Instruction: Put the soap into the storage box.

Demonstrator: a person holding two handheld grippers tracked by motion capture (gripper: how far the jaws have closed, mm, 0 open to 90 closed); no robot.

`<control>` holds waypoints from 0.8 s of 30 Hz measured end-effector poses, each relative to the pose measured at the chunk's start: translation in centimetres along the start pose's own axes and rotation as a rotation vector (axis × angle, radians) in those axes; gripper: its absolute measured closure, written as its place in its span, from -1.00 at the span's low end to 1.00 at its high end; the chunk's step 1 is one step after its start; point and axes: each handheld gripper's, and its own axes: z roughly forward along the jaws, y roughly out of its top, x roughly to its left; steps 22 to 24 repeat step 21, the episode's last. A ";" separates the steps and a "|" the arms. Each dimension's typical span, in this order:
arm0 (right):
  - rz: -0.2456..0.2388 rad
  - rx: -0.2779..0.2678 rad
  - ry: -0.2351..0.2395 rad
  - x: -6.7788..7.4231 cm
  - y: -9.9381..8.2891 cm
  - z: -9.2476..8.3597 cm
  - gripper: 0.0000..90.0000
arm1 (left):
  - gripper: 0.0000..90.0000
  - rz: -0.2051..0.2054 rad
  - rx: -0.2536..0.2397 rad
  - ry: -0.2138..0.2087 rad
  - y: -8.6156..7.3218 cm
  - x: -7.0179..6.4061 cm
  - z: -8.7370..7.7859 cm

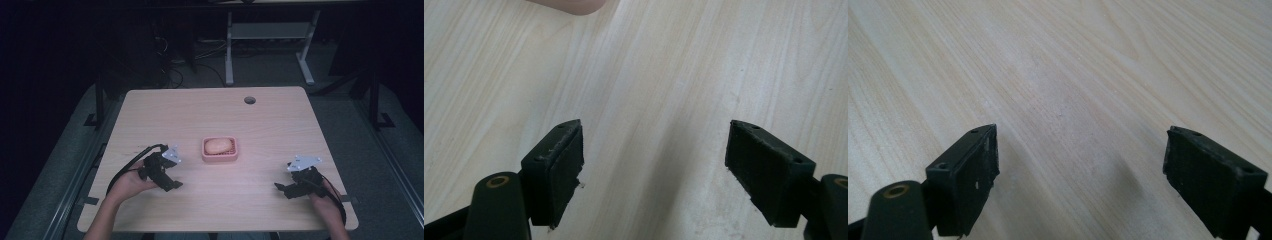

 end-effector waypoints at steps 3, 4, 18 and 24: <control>0.003 0.003 -0.001 0.0 0.0 0.0 -0.69 | -0.49 -0.005 -0.012 0.004 -0.4 -0.3 -0.1; 0.002 0.003 -0.002 0.0 0.0 0.0 -0.69 | -0.49 0.001 -0.012 0.009 -0.6 -0.2 -0.1; -0.008 0.014 -0.004 0.0 -0.1 0.0 -0.69 | -0.49 -0.032 -0.019 0.014 -2.3 -0.6 0.1; -0.011 0.014 -0.003 -0.1 -0.1 0.0 -0.69 | -0.50 -0.047 -0.054 0.008 -2.4 -0.5 -0.1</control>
